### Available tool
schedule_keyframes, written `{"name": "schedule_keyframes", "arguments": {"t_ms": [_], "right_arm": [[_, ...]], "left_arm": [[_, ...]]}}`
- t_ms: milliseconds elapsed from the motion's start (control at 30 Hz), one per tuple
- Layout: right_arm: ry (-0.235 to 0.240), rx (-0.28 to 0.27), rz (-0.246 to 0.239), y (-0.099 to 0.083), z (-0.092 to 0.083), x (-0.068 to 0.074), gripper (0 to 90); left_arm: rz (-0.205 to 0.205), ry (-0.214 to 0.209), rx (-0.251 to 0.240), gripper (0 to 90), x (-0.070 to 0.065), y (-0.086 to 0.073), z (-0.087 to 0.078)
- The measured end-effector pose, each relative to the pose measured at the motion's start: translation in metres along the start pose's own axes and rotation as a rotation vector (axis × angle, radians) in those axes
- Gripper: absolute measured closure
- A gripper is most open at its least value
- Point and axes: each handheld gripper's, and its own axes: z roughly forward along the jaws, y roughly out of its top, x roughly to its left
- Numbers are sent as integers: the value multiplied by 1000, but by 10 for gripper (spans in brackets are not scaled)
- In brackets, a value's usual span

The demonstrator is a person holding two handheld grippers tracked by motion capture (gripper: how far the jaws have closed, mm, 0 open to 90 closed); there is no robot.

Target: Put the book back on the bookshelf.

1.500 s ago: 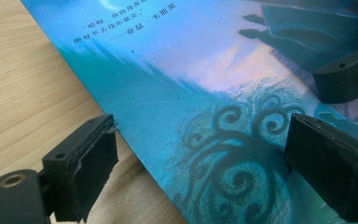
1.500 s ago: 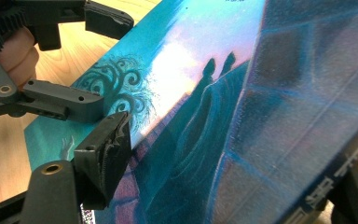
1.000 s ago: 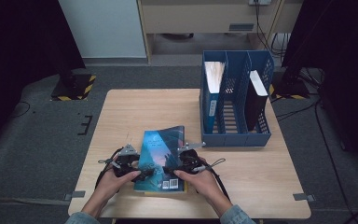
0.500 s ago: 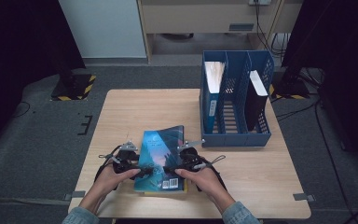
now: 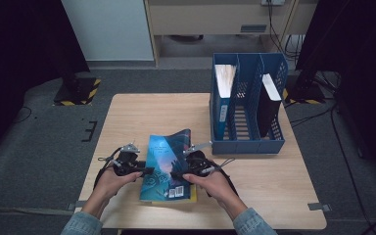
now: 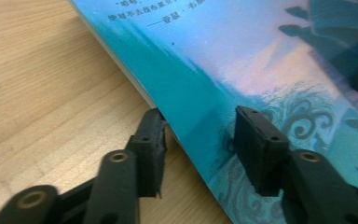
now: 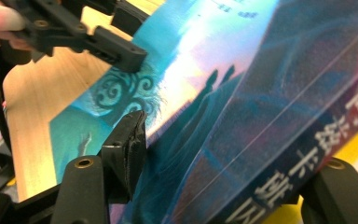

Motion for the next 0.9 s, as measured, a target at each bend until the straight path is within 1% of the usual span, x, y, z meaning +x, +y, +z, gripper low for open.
{"name": "schedule_keyframes", "arguments": {"t_ms": [33,133,267,367,500,533,600,633,700,733,833,900], "right_arm": [[2,6,-11,3,0,1,396],[-4,22,-18,7,0,2,397],[-13,16,-26,13,-1,2,423],[-14,23,-45,18,-3,5,441],[-9,32,-55,20,-5,6,443],[-9,31,-55,20,-5,6,443],[-2,27,-62,20,-6,6,443],[2,29,-66,21,-7,6,442],[4,26,-66,22,-8,7,442],[2,19,-66,22,-9,7,443],[3,12,-65,24,-11,6,459],[2,13,-68,25,-13,6,471]], "left_arm": [[-2,2,2,577,0,1,-1],[6,4,14,625,2,2,-3],[14,5,29,693,3,4,-5],[15,7,40,733,3,6,-7],[21,11,37,758,2,6,-9],[28,13,37,763,2,6,-10],[31,17,27,773,0,6,-11],[37,17,29,778,0,6,-11],[37,14,20,787,-2,7,-12],[46,13,23,793,-2,7,-13],[43,9,13,802,-3,8,-16],[50,6,18,806,-3,9,-17]]}}
